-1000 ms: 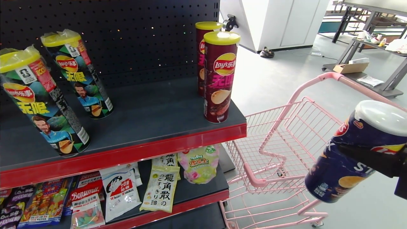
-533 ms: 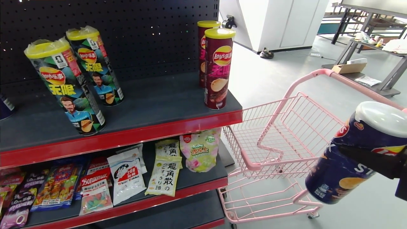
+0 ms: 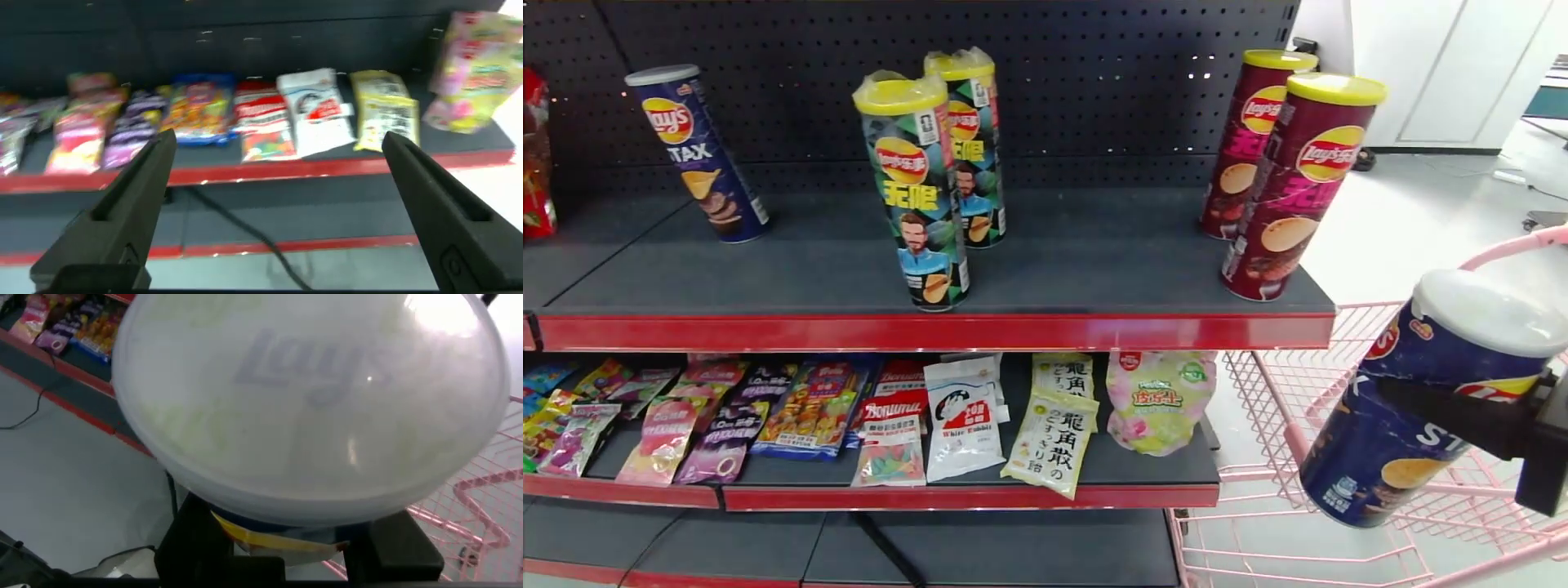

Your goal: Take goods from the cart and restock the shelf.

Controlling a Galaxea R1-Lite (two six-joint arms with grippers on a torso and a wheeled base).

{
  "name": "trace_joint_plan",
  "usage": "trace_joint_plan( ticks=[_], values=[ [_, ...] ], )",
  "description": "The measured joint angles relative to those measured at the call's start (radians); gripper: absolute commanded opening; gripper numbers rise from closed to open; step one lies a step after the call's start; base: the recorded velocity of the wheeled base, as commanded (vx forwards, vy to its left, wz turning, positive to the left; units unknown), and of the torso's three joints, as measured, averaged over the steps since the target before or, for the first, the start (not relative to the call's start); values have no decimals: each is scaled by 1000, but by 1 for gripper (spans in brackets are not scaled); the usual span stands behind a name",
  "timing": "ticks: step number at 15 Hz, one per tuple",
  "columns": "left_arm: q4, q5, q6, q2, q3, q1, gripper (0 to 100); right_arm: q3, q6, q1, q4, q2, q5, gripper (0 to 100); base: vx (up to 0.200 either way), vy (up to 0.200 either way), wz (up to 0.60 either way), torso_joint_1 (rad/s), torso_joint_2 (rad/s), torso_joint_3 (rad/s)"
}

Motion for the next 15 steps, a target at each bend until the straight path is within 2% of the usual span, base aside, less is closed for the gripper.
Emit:
trace_joint_plan(
  ticks=[5,15],
  values=[
    [1,0,0,0,0,-1,100,8,1,-3,1,-6,-1,0,0,0,0,13,-32,-24],
    [0,0,0,0,0,0,100,8,1,-4,1,-17,-2,0,0,0,0,180,-464,-284]
  ],
)
